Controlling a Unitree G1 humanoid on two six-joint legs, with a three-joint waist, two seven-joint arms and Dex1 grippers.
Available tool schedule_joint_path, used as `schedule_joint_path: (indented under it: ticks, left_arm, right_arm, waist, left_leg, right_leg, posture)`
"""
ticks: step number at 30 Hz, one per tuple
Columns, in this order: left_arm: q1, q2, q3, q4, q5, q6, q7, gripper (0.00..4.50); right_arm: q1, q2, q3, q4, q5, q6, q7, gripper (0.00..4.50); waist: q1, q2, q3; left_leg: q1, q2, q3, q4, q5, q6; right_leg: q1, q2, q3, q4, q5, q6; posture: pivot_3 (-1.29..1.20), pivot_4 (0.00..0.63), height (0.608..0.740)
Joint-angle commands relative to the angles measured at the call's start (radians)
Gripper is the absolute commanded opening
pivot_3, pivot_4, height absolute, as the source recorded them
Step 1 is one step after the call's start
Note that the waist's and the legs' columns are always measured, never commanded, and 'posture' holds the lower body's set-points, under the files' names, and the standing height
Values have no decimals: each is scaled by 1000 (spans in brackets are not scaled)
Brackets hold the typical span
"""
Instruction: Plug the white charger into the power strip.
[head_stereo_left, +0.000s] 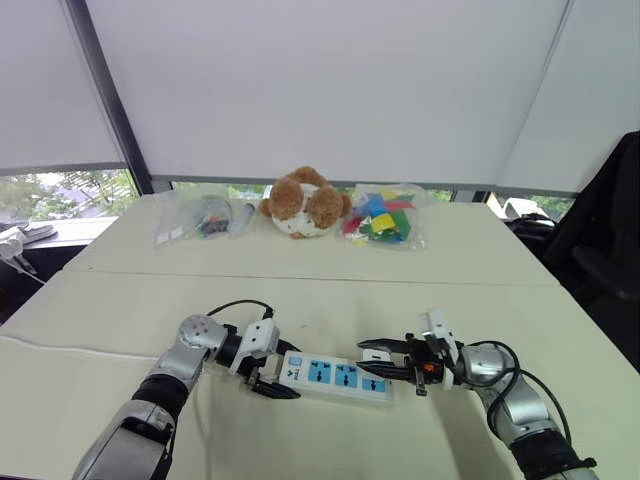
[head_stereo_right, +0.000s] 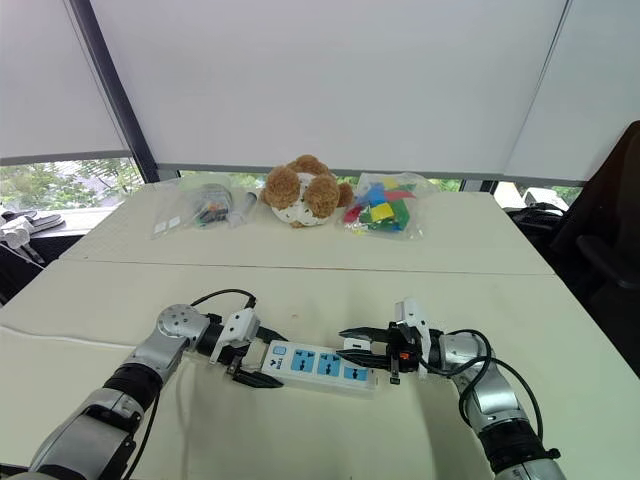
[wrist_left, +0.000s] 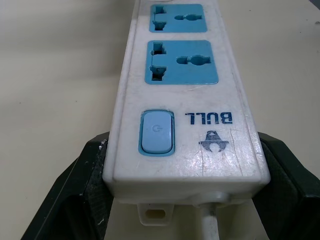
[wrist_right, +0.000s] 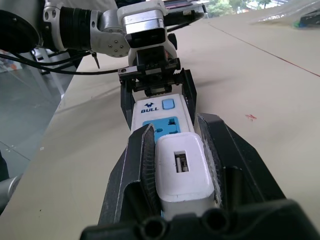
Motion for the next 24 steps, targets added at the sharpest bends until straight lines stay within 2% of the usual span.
schedule_joint_path:
  ticks: [1, 3, 5, 7, 9, 11, 16, 18, 19, 24]
  left_arm:
    - [12, -5, -17, 25, 66, -8, 79, 3046]
    - [8, -12, -14, 34, 69, -19, 94, 3046]
    - [5, -18, -10, 50, 76, -40, 118, 3046]
    - [3, -21, -8, 61, 78, -48, 126, 3046]
    - [2, -25, -8, 70, 79, -49, 128, 3046]
    - [1, -29, -7, 75, 77, -49, 130, 3046]
    - [-10, -48, 4, 82, 65, -32, 152, 3046]
    - [-6, -54, 12, 61, 47, -2, 140, 4104]
    - [-3, -55, 15, 47, 39, 17, 135, 4425]
    - [29, -46, 33, -30, 12, 79, 122, 4425]
  right_arm:
    - [36, -26, 32, 93, -87, 70, -42, 834]
    - [31, -28, 9, 83, -67, 77, -48, 834]
    - [39, -33, -35, 8, -12, 87, -43, 1881]
    - [56, -37, -88, -114, 53, 109, -62, 2685]
    - [73, -42, -122, -208, 95, 140, -89, 3678]
    - [101, -57, -143, -309, 117, 180, -122, 3678]
    - [201, -119, -201, -536, 182, 290, -184, 3678]
    - [265, -154, -250, -613, 219, 337, -205, 3720]
    - [302, -171, -282, -644, 235, 356, -219, 3720]
    - [443, -237, -446, -710, 284, 411, -256, 3720]
  waist:
    - [-2, 1, -1]
    - [-2, 2, -2]
    - [4, 3, -2]
    - [15, 4, 2]
    - [13, 13, 5]
    - [11, 16, 6]
    - [17, 14, 7]
    - [14, 13, 8]
    - [13, 13, 9]
    - [10, 10, 13]
  left_leg:
    - [0, -1, 1, -1, 0, 0]
    - [0, -1, 1, -1, 0, 0]
    - [0, -2, 1, -1, 0, 0]
    - [-4, -2, 2, -1, 0, 0]
    - [-9, -2, 6, -2, 0, 0]
    - [-13, -5, 8, -1, 0, 0]
    - [-14, -7, 5, 0, 2, 2]
    - [-16, -10, 5, 2, 2, 2]
    - [-18, -13, 5, 2, 2, 2]
    - [-22, -16, 4, 7, 2, 3]
  right_leg:
    - [0, -2, 0, 0, 0, 0]
    - [0, -4, 0, -1, 0, -1]
    - [0, -5, 0, -2, 1, -1]
    - [-3, -8, 0, -2, 1, -1]
    - [-6, -13, -3, -2, 1, -1]
    - [-6, -14, -2, -1, 2, -2]
    - [-6, -12, -7, -4, 1, -1]
    - [-6, -13, -7, -4, 1, -1]
    - [-6, -13, -7, -4, 1, -1]
    - [-7, -12, -7, -4, 1, 4]
  posture:
    - [0, 150, 739]
    - [0, 150, 739]
    - [0, 150, 739]
    - [0, 150, 739]
    - [0, 150, 739]
    - [0, 150, 739]
    - [0, 150, 739]
    - [0, 150, 739]
    - [0, 150, 739]
    - [0, 150, 739]
